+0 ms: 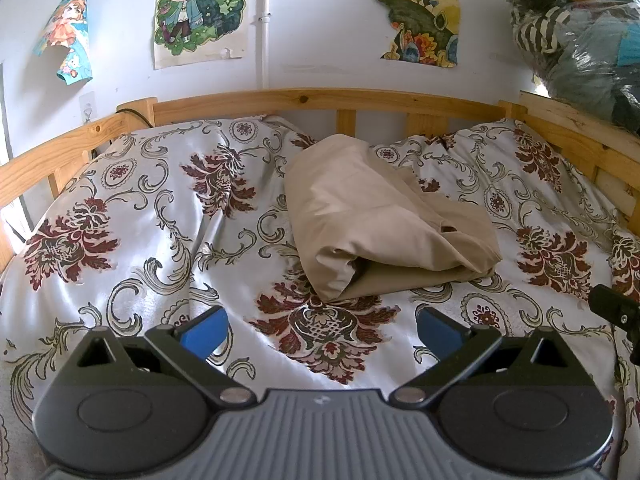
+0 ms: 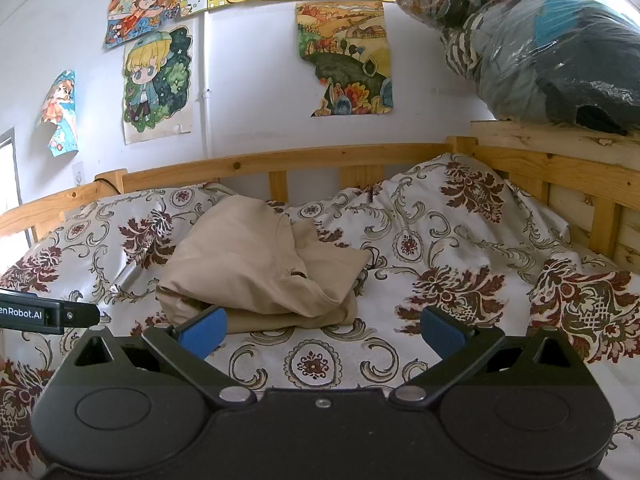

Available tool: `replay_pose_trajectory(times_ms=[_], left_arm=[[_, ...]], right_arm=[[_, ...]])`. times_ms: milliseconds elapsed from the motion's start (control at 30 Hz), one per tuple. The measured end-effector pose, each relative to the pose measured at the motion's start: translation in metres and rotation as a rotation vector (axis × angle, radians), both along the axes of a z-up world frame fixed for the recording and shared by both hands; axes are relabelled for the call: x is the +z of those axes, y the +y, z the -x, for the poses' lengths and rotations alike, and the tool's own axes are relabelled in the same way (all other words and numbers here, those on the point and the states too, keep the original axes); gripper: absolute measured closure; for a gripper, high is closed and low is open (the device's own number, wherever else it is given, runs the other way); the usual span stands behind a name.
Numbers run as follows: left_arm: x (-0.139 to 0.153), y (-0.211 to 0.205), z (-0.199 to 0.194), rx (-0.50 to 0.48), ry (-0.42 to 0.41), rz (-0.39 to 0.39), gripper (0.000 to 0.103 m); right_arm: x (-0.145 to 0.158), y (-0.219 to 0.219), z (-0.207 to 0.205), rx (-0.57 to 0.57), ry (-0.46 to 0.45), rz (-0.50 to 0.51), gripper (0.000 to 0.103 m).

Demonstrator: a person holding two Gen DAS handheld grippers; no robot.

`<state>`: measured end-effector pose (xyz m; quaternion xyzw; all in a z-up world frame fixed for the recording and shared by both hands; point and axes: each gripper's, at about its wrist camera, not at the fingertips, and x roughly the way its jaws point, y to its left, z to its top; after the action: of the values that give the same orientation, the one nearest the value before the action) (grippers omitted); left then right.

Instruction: Fold large clothes

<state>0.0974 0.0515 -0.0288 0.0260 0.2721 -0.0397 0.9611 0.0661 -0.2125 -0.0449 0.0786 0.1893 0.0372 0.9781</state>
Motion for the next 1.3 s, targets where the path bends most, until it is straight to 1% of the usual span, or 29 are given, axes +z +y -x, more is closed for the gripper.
replay_pose_trajectory(times_ms=[667, 800, 1033, 1167, 1300], left_arm=[[-0.0010, 0.0013, 0.0003, -0.002, 0.001, -0.003, 0.001], [0.0004, 0.0013, 0.0003, -0.015, 0.004, 0.012, 0.001], [0.0007, 0.0024, 0.0006, -0.024, 0.005, 0.016, 0.001], [0.0016, 0.0002, 0.0034, -0.029, -0.019, -0.005, 0.001], [0.0009, -0.0014, 0.0028, -0.049, -0.006, -0.025, 0.001]], right_arm=[[0.0006, -0.0005, -0.0001, 0.000, 0.001, -0.001, 0.001], [0.0002, -0.0004, -0.0002, 0.003, 0.002, 0.000, 0.001], [-0.0019, 0.0003, -0.0003, 0.006, 0.004, 0.000, 0.001], [-0.0019, 0.0009, -0.0003, 0.009, 0.007, 0.000, 0.001], [-0.0032, 0.0010, -0.0005, 0.010, 0.008, 0.000, 0.001]])
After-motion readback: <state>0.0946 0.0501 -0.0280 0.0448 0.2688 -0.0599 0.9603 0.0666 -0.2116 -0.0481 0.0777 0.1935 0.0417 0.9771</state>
